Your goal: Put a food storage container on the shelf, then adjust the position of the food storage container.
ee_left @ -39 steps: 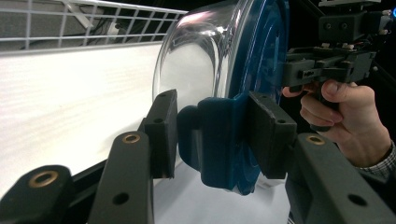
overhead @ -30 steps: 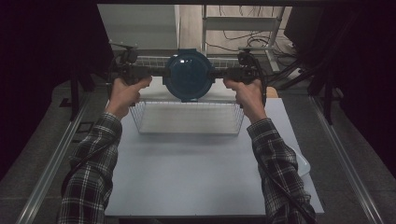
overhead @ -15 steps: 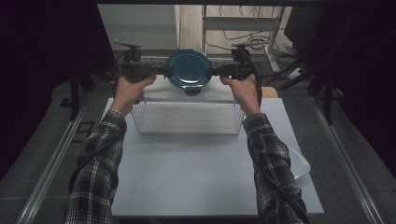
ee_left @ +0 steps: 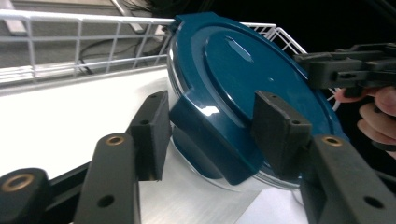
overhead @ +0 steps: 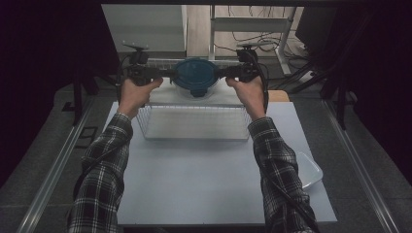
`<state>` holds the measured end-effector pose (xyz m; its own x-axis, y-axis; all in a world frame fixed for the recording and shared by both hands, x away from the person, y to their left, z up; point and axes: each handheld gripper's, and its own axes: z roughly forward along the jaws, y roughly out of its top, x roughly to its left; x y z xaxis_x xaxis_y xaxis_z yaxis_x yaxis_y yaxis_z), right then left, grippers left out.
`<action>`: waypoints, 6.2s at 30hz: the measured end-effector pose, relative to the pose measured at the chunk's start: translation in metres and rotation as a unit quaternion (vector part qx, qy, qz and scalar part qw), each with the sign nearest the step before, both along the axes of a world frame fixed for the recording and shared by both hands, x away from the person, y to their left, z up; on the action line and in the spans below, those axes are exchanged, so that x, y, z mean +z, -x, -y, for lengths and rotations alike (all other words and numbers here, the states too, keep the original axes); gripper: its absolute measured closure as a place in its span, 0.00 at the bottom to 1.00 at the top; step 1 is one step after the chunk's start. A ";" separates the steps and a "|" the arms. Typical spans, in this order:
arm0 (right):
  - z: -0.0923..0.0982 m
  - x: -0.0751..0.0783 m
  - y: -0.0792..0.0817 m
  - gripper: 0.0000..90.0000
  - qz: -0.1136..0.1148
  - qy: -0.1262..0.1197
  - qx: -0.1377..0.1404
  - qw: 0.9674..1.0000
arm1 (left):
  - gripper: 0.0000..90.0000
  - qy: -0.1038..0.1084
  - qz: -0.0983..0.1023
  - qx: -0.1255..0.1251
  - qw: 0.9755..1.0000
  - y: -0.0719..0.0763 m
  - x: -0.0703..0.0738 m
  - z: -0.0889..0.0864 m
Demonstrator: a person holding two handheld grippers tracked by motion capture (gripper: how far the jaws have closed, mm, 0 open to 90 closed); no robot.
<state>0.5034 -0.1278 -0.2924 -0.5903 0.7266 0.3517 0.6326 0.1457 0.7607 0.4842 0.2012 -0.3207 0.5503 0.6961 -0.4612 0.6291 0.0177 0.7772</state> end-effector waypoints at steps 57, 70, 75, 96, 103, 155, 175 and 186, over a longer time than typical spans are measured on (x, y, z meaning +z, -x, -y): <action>0.046 -0.080 0.153 0.03 0.133 0.052 0.092 0.986 | 0.01 -0.153 0.140 -0.031 0.978 0.183 -0.089 0.011; 0.068 -0.115 0.188 0.00 0.154 0.080 0.071 0.982 | 0.01 -0.135 0.156 -0.050 0.977 0.227 -0.127 0.019; 0.076 -0.126 0.198 0.00 0.152 0.076 0.066 0.983 | 0.01 -0.143 0.164 -0.040 0.975 0.241 -0.136 0.018; 0.073 -0.197 0.226 0.00 0.089 0.129 0.072 0.985 | 0.03 -0.211 0.135 -0.017 0.968 0.269 -0.192 0.011; 0.083 -0.189 0.223 0.07 0.088 0.128 0.050 0.987 | 0.03 -0.206 0.126 -0.009 0.970 0.266 -0.195 0.005; 0.270 -0.175 0.201 0.99 0.016 0.181 -0.209 0.961 | 0.06 -0.201 0.103 -0.012 0.974 0.262 -0.199 0.003; 0.198 -0.178 0.210 0.99 -0.001 0.165 -0.079 0.983 | 0.06 -0.196 0.098 -0.010 0.976 0.262 -0.200 0.002; 0.158 -0.182 0.214 0.99 -0.013 0.148 -0.016 0.989 | 0.06 -0.193 0.093 -0.011 0.977 0.261 -0.200 0.002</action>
<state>0.2891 -0.2854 -0.4746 -0.5594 0.8179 0.1344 0.6585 0.3400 0.6714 0.2232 0.1994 -0.5212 0.6162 0.7855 -0.0570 0.4728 -0.3111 0.8244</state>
